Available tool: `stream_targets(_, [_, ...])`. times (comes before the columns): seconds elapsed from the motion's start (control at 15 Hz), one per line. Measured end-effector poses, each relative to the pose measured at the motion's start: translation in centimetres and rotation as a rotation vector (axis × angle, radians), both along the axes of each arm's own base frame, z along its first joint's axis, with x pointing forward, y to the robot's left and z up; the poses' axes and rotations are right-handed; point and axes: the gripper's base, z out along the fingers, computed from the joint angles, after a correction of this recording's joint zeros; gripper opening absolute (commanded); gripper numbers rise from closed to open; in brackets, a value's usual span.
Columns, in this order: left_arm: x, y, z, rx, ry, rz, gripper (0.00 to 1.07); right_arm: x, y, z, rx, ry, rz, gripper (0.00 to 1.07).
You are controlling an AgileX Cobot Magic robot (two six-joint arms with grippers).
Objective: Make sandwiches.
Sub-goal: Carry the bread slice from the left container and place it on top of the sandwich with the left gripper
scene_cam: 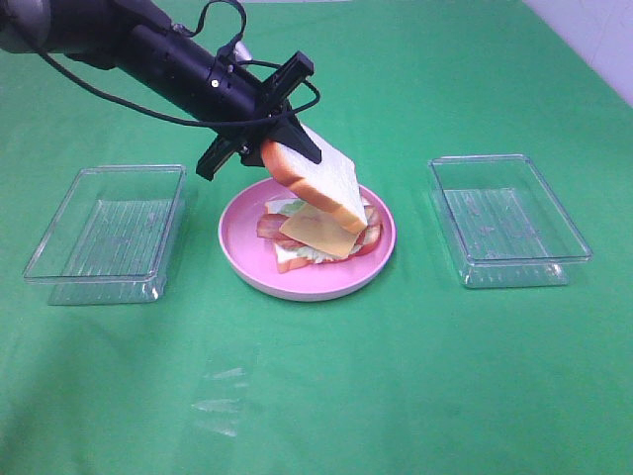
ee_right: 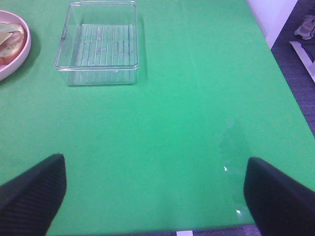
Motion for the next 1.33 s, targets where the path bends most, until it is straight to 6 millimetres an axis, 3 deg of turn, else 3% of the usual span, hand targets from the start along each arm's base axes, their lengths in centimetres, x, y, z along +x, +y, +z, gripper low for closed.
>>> stream_targets(0.4, [0.6, 0.0, -2.9, 0.026, 0.026, 0.032, 0.06, 0.0, 0.0, 0.0, 0.000, 0.000, 0.000, 0.95])
stream_targets(0.53, [0.6, 0.0, -3.0, 0.035, 0.024, 0.028, 0.07, 0.0, 0.0, 0.0, 0.000, 0.000, 0.000, 0.95])
stream_targets(0.73, [0.6, 0.1, -3.0, 0.039, 0.022, 0.026, 0.25, 0.0, 0.0, 0.0, 0.000, 0.000, 0.000, 0.95])
stream_targets(0.93, [0.4, 0.3, -3.2, 0.081, 0.036, -0.002, 0.85, 0.0, 0.0, 0.0, 0.000, 0.000, 0.000, 0.95])
stream_targets(1.0, [0.4, 0.3, -3.1, 0.086, 0.036, -0.014, 0.94, 0.0, 0.0, 0.0, 0.000, 0.000, 0.000, 0.95])
stream_targets(1.33, [1.4, 0.7, 1.5, 0.220, -0.009, -0.123, 0.94, 0.0, 0.0, 0.0, 0.000, 0.000, 0.000, 0.95])
